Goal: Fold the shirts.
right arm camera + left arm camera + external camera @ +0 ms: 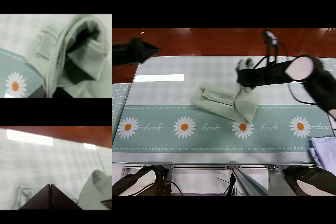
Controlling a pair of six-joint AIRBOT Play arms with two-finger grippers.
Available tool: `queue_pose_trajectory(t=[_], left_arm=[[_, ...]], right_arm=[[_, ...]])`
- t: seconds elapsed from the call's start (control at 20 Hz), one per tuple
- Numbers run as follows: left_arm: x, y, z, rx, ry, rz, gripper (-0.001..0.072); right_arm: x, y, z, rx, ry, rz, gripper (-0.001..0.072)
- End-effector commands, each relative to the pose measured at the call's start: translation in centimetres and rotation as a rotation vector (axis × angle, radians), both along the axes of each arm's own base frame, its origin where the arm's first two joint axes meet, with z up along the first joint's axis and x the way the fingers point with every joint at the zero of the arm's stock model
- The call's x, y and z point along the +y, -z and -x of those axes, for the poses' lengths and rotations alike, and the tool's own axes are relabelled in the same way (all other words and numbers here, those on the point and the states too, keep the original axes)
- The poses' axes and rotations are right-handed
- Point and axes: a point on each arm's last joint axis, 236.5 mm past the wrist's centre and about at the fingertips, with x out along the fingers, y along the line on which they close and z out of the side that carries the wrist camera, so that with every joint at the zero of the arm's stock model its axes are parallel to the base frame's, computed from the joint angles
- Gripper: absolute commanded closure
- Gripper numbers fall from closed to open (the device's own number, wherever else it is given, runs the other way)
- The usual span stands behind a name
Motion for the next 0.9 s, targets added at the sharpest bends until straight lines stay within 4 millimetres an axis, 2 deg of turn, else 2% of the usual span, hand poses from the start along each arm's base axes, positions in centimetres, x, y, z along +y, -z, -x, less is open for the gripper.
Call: queue_pose_trajectory(t=[0.0, 0.2, 0.35, 0.4, 0.5, 0.55, 0.7, 0.85], left_arm=[[3.9, -3.2, 3.0, -0.038, -0.081, -0.015, 0.0681], [1.9, -4.5, 5.0, -0.057, -0.022, -0.03, 0.068], [-0.5, -4.0, 5.9, -0.041, 0.052, -0.044, 0.0681], [-0.8, -3.4, 5.9, -0.03, 0.062, -0.062, 0.068], [-0.7, -1.7, 5.9, 0.005, 0.066, -0.105, 0.068], [-0.5, -1.0, 6.0, 0.019, 0.063, -0.109, 0.068], [-0.3, -0.4, 5.9, 0.03, 0.055, -0.106, 0.068], [-0.1, -0.7, 5.5, 0.017, 0.04, -0.106, 0.0679]], right_arm=[[6.6, 3.4, -0.4, -0.012, -0.03, -0.064, 0.0696], [11.4, 7.2, -0.5, 0.014, -0.003, -0.132, 0.0695], [13.7, 8.3, -0.8, 0.031, 0.052, -0.207, 0.0692], [14.1, 8.2, -0.9, 0.021, 0.063, -0.224, 0.0618], [14.3, 6.9, -2.0, -0.035, 0.099, -0.258, 0.0324], [14.0, 6.0, -2.9, -0.071, 0.126, -0.277, 0.0264], [11.0, 1.4, -5.9, -0.174, 0.214, -0.342, 0.0266], [6.3, -3.1, -7.1, -0.238, 0.208, -0.314, 0.0269]])
